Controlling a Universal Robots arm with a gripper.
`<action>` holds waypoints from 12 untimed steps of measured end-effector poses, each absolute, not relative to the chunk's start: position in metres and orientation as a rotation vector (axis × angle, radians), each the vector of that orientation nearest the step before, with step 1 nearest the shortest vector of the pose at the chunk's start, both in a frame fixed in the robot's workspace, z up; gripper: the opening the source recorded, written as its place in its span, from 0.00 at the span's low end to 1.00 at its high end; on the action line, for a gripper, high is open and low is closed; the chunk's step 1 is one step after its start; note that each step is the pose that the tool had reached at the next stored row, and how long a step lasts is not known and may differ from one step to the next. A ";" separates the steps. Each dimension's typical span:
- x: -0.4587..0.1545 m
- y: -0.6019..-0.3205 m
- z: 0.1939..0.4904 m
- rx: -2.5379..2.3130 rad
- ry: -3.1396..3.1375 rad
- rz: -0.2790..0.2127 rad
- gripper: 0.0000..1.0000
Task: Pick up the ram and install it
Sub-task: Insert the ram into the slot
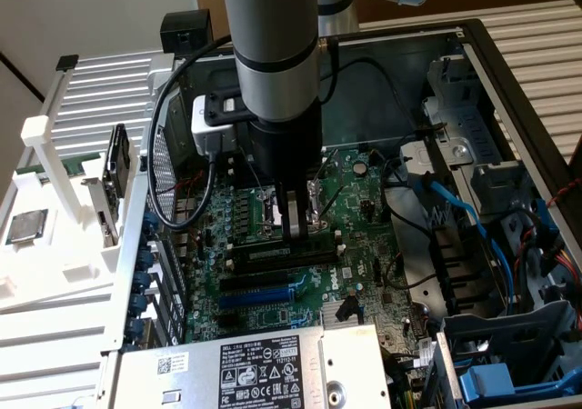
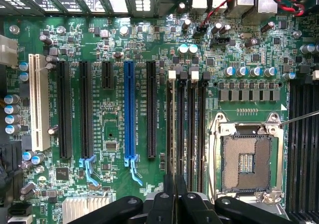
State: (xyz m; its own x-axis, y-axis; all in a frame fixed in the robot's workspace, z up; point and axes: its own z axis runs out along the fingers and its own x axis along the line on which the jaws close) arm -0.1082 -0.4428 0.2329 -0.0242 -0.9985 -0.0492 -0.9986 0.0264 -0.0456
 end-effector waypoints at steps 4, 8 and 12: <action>-0.108 -0.443 0.233 -2.147 2.201 0.003 0.12; -0.108 -0.443 0.233 -2.147 2.201 0.002 0.12; -0.108 -0.443 0.232 -2.147 2.201 0.002 0.12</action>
